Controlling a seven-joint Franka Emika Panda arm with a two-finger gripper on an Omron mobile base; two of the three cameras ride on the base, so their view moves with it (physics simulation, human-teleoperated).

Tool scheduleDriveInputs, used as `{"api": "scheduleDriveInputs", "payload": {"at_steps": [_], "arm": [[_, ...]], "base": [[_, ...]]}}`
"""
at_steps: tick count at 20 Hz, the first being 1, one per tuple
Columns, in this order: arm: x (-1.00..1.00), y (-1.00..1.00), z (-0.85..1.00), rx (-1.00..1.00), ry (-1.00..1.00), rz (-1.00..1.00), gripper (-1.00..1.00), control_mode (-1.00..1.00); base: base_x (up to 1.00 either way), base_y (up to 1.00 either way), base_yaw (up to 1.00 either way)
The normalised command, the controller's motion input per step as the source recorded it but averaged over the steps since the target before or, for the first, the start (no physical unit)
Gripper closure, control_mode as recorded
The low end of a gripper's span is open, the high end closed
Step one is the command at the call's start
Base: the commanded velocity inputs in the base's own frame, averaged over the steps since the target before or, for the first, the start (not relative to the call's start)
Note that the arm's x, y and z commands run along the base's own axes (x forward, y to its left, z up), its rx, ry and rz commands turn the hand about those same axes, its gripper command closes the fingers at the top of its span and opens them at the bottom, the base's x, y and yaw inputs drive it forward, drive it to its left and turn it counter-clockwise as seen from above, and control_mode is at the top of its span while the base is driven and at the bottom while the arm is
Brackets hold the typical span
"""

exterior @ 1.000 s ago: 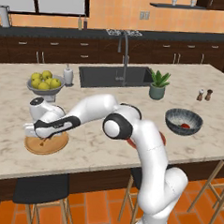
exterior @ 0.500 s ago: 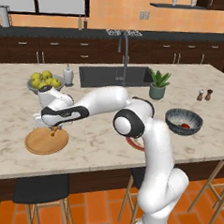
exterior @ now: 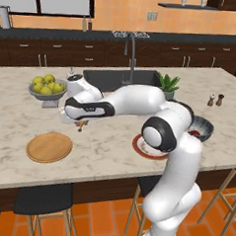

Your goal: Pick the chicken drumstick and bell pepper from their plates and place them in the bowl. Then put the bowl in the fridge.

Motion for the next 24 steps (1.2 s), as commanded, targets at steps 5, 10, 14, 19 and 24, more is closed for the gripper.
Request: {"api": "scheduleDriveInputs", "payload": {"at_steps": [5, 10, 14, 19, 24], "arm": [[-0.23, -1.00, 0.55, 0.04, 0.00, 0.04, 1.00, -1.00], [-0.15, -1.00, 0.44, 0.04, 0.00, 0.03, 1.00, -1.00], [0.00, -1.00, 0.41, 0.02, 0.03, 0.01, 1.00, -1.00], [0.00, -1.00, 0.19, 0.01, 0.03, 0.00, 1.00, -1.00], [0.00, -1.00, 0.00, 0.00, 0.00, 0.02, 1.00, -1.00]], "base": [[0.00, 0.00, 0.00], [0.00, 0.00, 0.00], [0.00, 0.00, 0.00], [0.00, 0.00, 0.00], [0.00, 0.00, 0.00]]}}
